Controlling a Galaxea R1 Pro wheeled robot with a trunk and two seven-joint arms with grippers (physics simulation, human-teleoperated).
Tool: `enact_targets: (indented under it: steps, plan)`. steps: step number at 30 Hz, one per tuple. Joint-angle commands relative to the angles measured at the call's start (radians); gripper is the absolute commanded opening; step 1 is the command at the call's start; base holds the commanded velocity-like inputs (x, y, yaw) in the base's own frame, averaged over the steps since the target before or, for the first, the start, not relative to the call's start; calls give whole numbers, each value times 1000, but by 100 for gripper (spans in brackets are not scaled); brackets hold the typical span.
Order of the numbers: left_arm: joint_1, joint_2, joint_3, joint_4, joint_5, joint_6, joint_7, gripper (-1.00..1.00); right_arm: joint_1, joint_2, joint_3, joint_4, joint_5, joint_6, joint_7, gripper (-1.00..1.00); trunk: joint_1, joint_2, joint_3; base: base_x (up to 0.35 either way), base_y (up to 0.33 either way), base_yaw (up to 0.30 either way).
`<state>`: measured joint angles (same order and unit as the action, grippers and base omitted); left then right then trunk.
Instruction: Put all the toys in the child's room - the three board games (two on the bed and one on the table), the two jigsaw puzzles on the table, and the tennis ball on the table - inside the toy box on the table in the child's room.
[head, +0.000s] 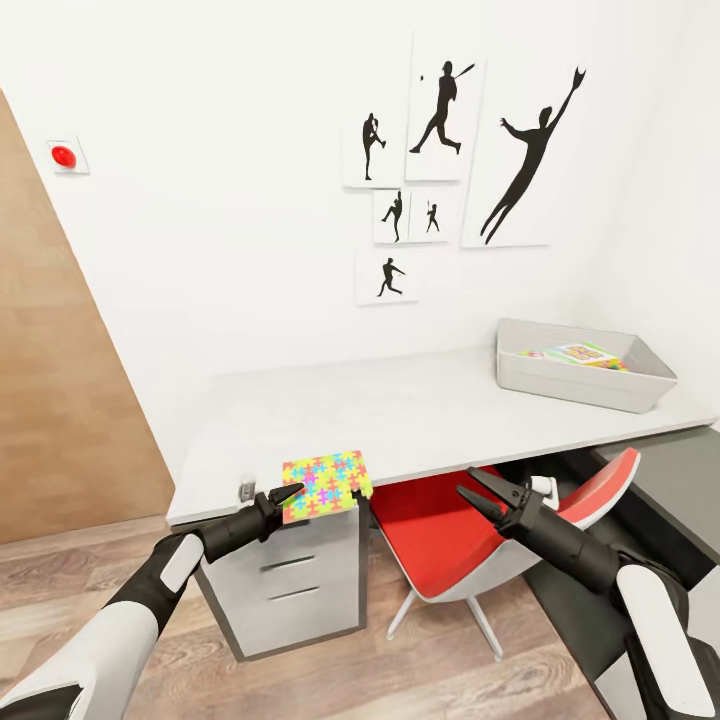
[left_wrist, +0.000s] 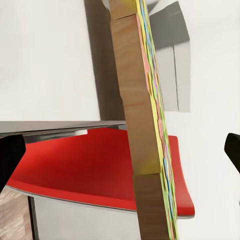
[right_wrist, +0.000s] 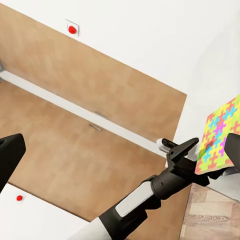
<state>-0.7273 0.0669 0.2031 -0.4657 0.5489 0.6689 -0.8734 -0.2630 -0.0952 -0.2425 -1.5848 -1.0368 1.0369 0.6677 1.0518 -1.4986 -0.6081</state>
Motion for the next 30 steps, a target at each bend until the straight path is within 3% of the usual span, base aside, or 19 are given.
enact_targets:
  steps: [1,16,17,30]
  plan:
    - [-1,0,10,-1,11,-43,2,100,-1,0,-1,0,4,5,6,100,0,0,-1,0,0,0]
    - [-1,-1,10,-1,11,-43,4,100,-1,0,0,0,4,5,6,100,0,0,-1,0,0,0]
    - [-1,-1,10,-1,11,-43,4,-100,-1,0,0,0,4,5,6,100,0,0,-1,0,0,0]
    - [-1,-1,10,-1,11,-43,5,-100,-1,0,0,0,4,5,6,100,0,0,-1,0,0,0]
